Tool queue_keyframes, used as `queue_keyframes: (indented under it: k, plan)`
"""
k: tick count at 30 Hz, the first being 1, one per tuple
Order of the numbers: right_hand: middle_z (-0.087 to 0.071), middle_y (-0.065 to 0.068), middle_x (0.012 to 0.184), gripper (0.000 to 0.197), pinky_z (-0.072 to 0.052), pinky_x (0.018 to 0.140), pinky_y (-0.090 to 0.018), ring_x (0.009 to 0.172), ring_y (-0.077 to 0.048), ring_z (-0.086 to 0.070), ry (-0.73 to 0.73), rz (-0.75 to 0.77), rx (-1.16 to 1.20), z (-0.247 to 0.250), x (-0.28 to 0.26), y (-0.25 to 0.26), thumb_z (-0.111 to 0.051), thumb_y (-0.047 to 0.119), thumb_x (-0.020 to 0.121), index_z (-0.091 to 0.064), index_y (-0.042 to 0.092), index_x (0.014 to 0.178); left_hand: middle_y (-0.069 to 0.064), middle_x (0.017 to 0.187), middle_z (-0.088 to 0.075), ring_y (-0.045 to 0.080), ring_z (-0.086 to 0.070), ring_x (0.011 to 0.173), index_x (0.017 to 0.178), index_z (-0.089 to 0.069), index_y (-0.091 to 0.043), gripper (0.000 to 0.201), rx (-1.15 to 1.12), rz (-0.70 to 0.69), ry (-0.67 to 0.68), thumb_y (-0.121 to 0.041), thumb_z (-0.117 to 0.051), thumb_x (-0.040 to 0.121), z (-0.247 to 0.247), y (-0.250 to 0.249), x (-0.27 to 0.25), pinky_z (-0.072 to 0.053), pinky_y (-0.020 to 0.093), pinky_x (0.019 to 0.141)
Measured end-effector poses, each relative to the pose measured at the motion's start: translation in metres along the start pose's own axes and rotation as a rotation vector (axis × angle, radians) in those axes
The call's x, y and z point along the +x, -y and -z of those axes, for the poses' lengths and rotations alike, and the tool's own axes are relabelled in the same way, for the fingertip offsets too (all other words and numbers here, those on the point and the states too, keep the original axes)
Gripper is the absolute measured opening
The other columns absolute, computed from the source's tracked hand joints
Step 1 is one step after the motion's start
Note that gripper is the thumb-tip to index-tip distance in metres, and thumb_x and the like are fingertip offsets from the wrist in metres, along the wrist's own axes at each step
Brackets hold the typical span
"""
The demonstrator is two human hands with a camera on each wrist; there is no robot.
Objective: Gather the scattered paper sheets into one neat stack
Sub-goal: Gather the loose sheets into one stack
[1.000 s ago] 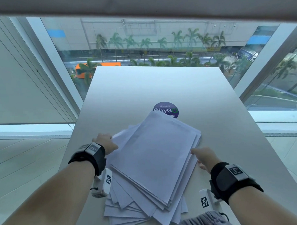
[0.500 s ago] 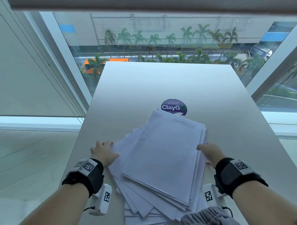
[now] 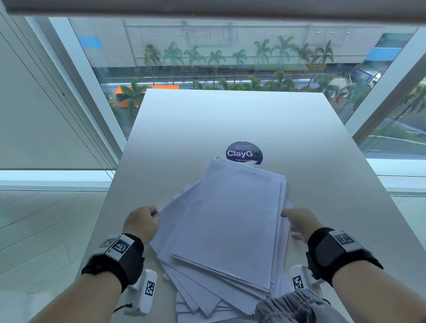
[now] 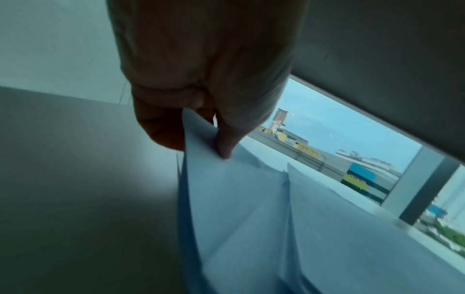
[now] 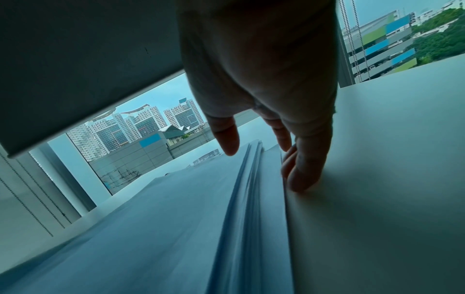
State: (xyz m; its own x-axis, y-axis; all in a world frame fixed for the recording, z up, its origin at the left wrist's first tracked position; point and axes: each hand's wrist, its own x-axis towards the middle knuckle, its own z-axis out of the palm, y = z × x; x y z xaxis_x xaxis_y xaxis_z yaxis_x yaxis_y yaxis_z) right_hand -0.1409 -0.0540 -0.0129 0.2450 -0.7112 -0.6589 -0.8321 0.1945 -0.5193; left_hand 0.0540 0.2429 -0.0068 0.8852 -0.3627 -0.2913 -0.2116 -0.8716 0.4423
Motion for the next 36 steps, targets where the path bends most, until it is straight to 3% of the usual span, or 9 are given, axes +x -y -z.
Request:
queue_keyframes:
  k: [7,10,13,16,19,23,27,31,36]
  plan:
    - [-0.047,-0.014,0.121,0.055,-0.045,0.087,-0.044,0.105,-0.034,-0.048,-0.017,0.026,-0.007,-0.001,0.001,-0.003,-0.055,0.022,0.075,-0.043,0.010,0.127,0.003,0.061,-0.041,0.017,-0.038,0.051,0.062,-0.038,-0.015,0.025,0.089,0.165,0.635,-0.008,-0.052,0.082,-0.002,0.004,-0.035,-0.032,0.020,0.046]
    - [-0.042,-0.018,0.131,0.060,-0.046,0.089,-0.044,0.109,-0.036,-0.047,-0.071,0.033,-0.094,0.002,0.002,-0.003,-0.054,0.023,0.076,-0.040,0.010,0.133,0.003,0.066,-0.049,0.020,-0.046,0.062,0.064,-0.047,-0.013,0.020,-0.094,0.198,0.394,-0.012,-0.060,0.080,-0.003,0.011,-0.031,-0.037,0.025,0.056]
    - [-0.052,-0.014,0.111,0.053,-0.045,0.079,-0.039,0.098,-0.033,-0.052,-0.039,0.064,-0.048,-0.002,0.002,-0.003,-0.056,0.021,0.075,-0.047,0.002,0.124,0.006,0.075,-0.047,0.025,-0.044,0.074,0.073,-0.045,-0.011,0.013,-0.287,0.284,0.109,-0.011,-0.058,0.076,-0.004,0.011,-0.031,-0.037,0.032,0.067]
    - [-0.060,-0.014,0.101,0.036,-0.050,0.082,-0.041,0.095,-0.033,-0.059,0.061,0.103,0.042,-0.008,-0.003,0.001,-0.057,0.016,0.079,-0.053,0.001,0.112,0.009,0.088,-0.047,0.026,-0.046,0.080,0.077,-0.044,-0.013,0.016,-0.528,0.425,0.209,-0.017,-0.059,0.078,-0.011,0.003,-0.040,-0.045,0.035,0.070]
    - [-0.059,-0.005,0.102,0.039,-0.044,0.071,-0.031,0.092,-0.023,-0.057,0.197,0.153,0.094,-0.007,-0.012,0.005,-0.053,0.016,0.087,-0.049,0.008,0.125,0.013,0.103,-0.055,0.030,-0.059,0.087,0.102,-0.046,-0.011,0.031,-0.549,0.407,0.371,-0.023,-0.062,0.078,-0.017,-0.009,-0.047,-0.052,0.036,0.071]
    - [-0.055,-0.004,0.118,0.045,-0.043,0.082,-0.032,0.106,-0.023,-0.054,0.215,0.142,0.148,-0.003,-0.014,0.000,-0.053,0.018,0.085,-0.046,0.018,0.130,0.012,0.114,-0.053,0.035,-0.056,0.107,0.114,-0.031,-0.017,0.043,-0.451,0.339,0.567,-0.021,-0.059,0.082,-0.020,-0.018,-0.055,-0.046,0.047,0.098]
    - [-0.037,-0.012,0.139,0.070,-0.045,0.097,-0.049,0.120,-0.034,-0.044,0.003,0.069,-0.002,-0.005,-0.007,-0.002,-0.057,0.029,0.073,-0.035,0.016,0.139,0.014,0.120,-0.047,0.033,-0.053,0.106,0.115,-0.040,-0.011,0.039,-0.299,0.369,0.376,-0.031,-0.056,0.085,-0.020,-0.008,-0.055,-0.044,0.039,0.091]
    - [-0.055,-0.015,0.123,0.061,-0.050,0.088,-0.045,0.108,-0.036,-0.057,0.065,-0.020,0.100,-0.010,-0.009,-0.001,-0.057,0.019,0.075,-0.040,0.006,0.133,0.014,0.136,-0.029,0.036,-0.044,0.115,0.125,-0.041,-0.012,0.049,-0.388,0.503,0.238,-0.032,-0.058,0.083,-0.018,-0.001,-0.054,-0.045,0.044,0.095]
    - [-0.048,-0.010,0.080,0.027,-0.043,0.063,-0.032,0.068,-0.025,-0.050,0.102,-0.025,0.193,-0.007,-0.015,0.000,-0.053,0.014,0.083,-0.049,0.003,0.107,0.017,0.130,-0.047,0.034,-0.051,0.113,0.128,-0.038,-0.004,0.049,-0.442,0.474,0.327,-0.028,-0.053,0.088,-0.023,-0.004,-0.054,-0.044,0.041,0.098]
